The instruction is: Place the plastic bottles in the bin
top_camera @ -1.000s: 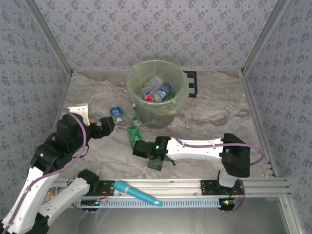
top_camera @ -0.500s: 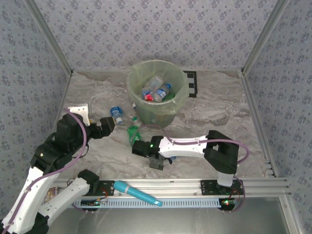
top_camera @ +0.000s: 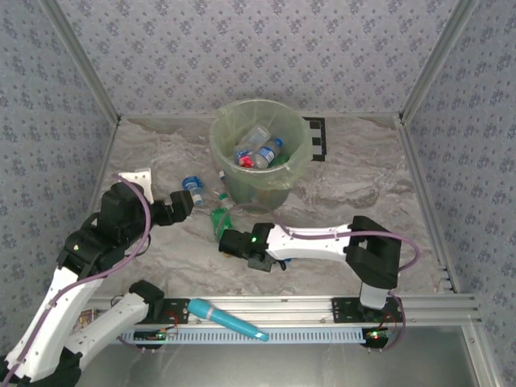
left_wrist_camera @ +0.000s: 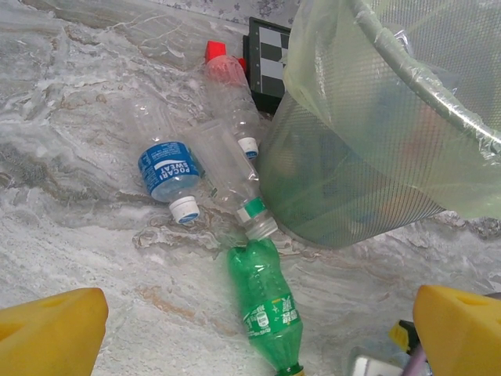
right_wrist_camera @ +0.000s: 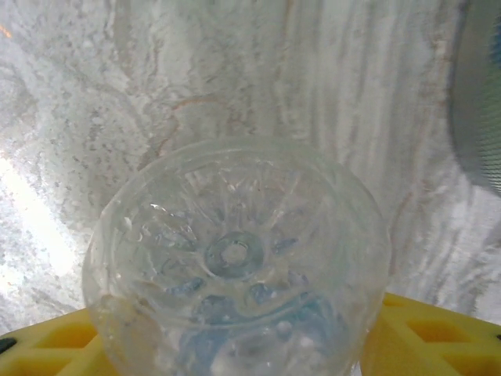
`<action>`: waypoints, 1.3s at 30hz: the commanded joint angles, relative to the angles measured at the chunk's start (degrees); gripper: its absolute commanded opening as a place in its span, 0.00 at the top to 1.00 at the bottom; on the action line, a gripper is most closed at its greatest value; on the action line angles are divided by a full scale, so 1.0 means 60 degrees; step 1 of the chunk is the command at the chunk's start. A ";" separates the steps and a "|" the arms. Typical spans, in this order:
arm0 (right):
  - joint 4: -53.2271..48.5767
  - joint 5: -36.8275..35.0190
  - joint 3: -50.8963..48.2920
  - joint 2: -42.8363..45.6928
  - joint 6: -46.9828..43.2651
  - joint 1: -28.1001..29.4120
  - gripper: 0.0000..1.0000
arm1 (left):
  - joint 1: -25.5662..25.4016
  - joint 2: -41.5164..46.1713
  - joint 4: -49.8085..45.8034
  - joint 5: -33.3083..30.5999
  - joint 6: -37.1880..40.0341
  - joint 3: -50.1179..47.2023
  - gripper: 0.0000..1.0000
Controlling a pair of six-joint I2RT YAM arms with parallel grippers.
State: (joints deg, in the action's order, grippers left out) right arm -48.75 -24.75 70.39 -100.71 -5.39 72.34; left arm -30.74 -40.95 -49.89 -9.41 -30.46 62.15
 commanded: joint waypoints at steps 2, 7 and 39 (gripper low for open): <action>-0.0571 -0.0861 0.0524 0.0760 0.0229 0.0125 0.39 | 0.0041 -0.0172 0.0433 0.0248 0.0234 0.0389 0.00; -0.0935 -0.1379 0.0895 0.1215 0.0297 0.0153 0.40 | 0.0042 -0.0350 0.0625 0.0350 0.0286 0.0408 0.00; 0.0171 -0.0742 0.6328 0.3971 0.0106 -0.3040 0.36 | 0.0063 -0.1013 0.1317 0.0326 0.0653 0.0849 0.00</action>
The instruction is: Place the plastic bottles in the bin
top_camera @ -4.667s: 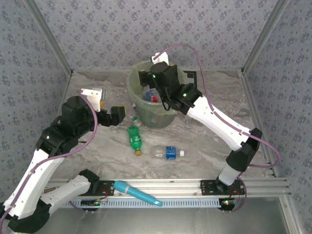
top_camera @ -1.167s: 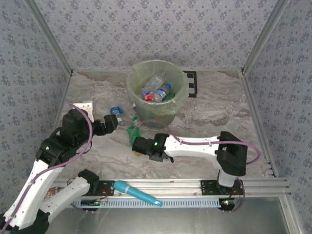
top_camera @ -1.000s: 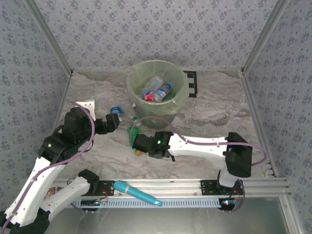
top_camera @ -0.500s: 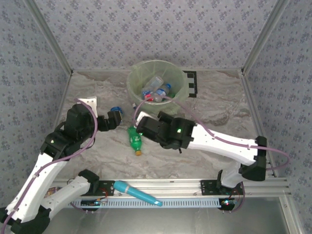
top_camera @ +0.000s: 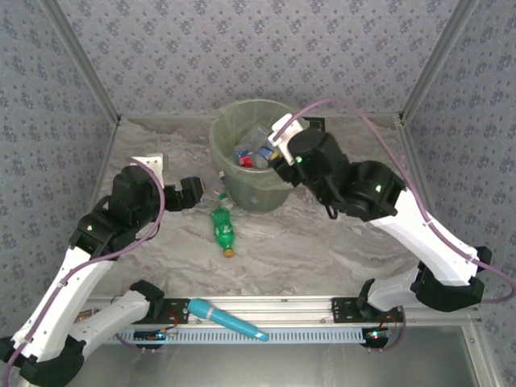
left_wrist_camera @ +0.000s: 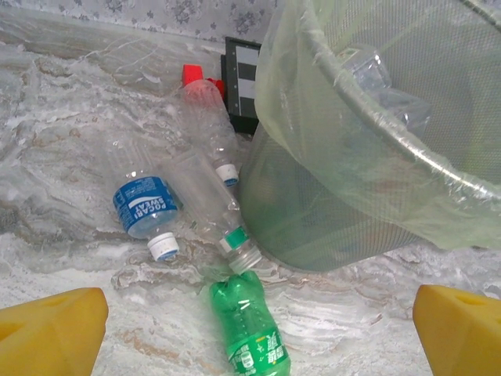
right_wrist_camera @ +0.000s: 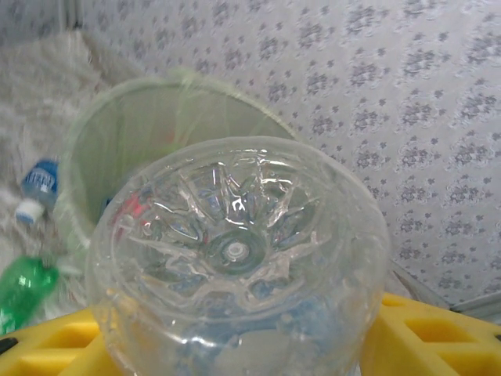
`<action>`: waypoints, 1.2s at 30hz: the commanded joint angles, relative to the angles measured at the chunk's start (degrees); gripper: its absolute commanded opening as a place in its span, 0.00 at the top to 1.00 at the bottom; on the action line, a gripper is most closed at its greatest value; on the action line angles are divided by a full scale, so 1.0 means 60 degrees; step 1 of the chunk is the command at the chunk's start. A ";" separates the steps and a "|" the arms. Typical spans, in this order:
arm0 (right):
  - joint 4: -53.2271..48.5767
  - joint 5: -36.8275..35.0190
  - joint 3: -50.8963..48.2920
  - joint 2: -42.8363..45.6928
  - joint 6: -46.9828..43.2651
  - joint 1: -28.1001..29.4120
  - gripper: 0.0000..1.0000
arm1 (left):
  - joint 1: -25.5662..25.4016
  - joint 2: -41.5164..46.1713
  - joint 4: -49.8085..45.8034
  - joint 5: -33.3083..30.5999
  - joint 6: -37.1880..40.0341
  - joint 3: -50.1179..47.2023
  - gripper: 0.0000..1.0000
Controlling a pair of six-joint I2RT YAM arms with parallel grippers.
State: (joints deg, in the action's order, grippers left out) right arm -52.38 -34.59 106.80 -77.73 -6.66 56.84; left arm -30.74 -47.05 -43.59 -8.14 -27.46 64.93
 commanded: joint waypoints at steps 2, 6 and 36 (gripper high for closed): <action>0.1453 0.1447 0.0102 0.0136 0.0514 -0.1027 0.36 | 0.0056 -0.0015 0.0336 0.0101 0.0139 0.0385 0.00; 0.2717 0.2388 -0.0177 -0.0221 0.0904 -0.1975 0.37 | 0.0056 -0.0095 0.0422 0.0123 0.0110 0.0499 0.00; 0.4743 0.4691 0.0286 -0.3487 0.2883 -0.4731 0.05 | 0.0058 -0.0887 0.0424 -0.0333 -0.0022 0.1458 0.00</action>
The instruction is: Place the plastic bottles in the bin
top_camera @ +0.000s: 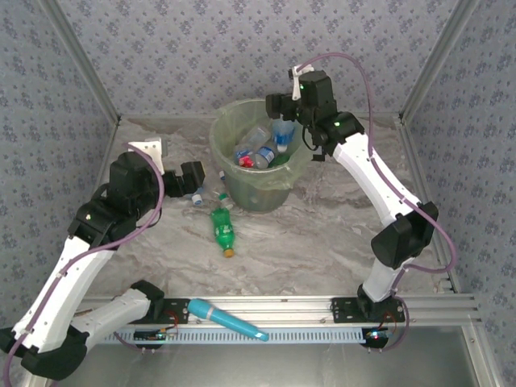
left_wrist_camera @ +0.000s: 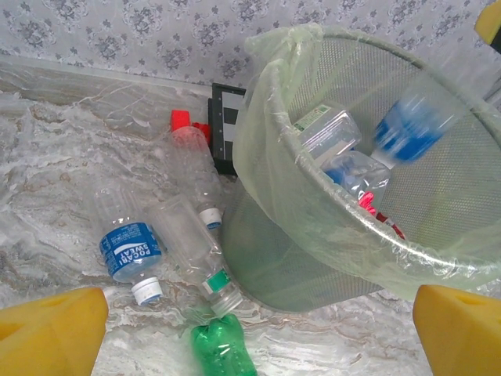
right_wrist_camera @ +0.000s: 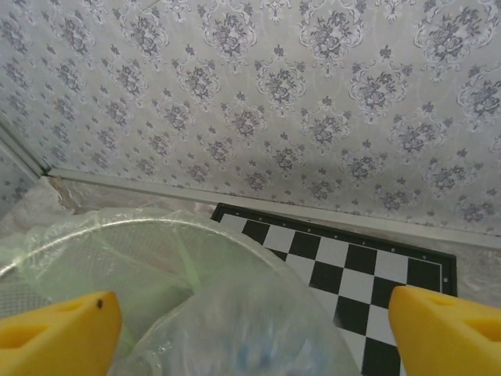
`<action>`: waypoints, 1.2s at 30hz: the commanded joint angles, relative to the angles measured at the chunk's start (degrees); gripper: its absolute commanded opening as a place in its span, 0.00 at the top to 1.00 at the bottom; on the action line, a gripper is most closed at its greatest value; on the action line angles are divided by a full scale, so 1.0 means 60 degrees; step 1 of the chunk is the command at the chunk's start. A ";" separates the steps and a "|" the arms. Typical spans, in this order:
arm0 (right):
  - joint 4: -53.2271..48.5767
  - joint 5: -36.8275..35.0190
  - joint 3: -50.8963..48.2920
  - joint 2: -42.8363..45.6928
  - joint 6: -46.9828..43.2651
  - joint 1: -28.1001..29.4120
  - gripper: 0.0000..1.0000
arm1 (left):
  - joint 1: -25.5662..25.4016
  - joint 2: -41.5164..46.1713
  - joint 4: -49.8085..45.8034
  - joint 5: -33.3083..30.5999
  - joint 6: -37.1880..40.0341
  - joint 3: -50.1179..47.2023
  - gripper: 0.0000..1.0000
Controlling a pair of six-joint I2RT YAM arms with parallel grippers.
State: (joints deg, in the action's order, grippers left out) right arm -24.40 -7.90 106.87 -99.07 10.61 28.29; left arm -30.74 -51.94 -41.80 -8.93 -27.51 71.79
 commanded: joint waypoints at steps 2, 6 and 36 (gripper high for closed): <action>0.0005 0.0291 0.0351 0.0101 -0.0053 0.0052 0.00 | 0.0066 -0.0131 0.0182 -0.0219 -0.0015 0.0311 0.00; -0.0020 0.0247 0.0407 0.0189 -0.0193 0.0074 0.00 | 0.0056 -0.0205 0.0319 -0.0215 -0.0077 0.0241 0.00; -0.1193 0.0016 -0.0837 0.2734 -0.0376 0.1548 0.00 | 0.3422 -0.2468 0.0635 0.2727 -0.1751 -0.1590 0.16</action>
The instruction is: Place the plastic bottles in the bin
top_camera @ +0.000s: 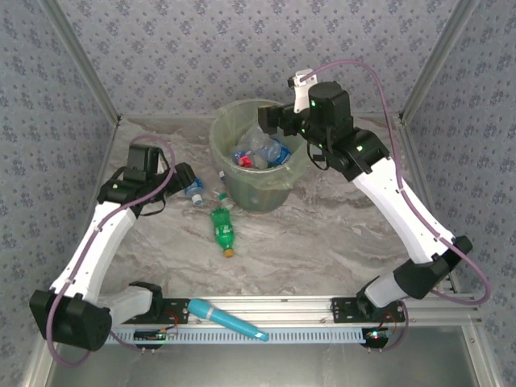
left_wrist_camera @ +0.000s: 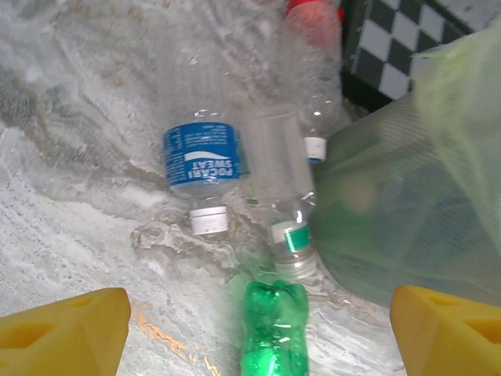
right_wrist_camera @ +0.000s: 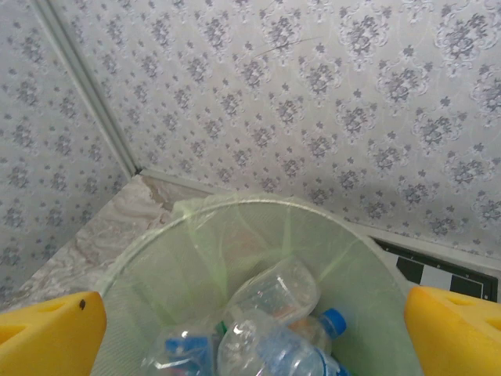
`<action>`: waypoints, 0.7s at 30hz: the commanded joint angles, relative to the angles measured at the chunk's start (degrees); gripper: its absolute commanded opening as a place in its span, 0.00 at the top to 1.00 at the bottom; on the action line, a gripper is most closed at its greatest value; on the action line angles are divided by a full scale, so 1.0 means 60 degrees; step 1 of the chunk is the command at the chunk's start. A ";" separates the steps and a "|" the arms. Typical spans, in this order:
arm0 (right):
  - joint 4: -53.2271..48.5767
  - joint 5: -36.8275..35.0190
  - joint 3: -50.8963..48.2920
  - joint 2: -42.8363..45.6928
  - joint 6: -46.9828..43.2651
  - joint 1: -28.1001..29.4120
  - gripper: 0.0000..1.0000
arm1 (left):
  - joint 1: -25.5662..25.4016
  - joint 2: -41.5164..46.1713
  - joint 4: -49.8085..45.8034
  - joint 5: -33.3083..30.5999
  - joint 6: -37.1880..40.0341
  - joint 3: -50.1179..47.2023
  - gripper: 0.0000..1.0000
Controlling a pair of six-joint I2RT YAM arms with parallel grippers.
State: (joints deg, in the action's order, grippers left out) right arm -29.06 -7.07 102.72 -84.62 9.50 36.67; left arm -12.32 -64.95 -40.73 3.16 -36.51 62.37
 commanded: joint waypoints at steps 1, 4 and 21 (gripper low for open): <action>-0.0469 -0.0141 -0.0208 0.0434 -0.0204 0.0198 0.00 | 0.0500 -0.0526 0.0614 0.0799 -0.0272 -0.0011 0.16; -0.0493 -0.0227 -0.0480 0.0754 -0.0178 0.0247 0.00 | 0.0807 -0.1354 0.0963 0.0918 -0.0238 0.0076 0.19; -0.1054 -0.1355 -0.1682 0.2367 0.0085 0.0327 0.00 | 0.1707 -0.7535 0.0771 0.1578 0.0381 0.3949 0.24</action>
State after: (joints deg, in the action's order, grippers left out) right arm -33.12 -12.27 93.51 -72.55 9.50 38.20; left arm -2.61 -106.80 -34.68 10.33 -35.99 82.06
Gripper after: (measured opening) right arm 0.995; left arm 0.760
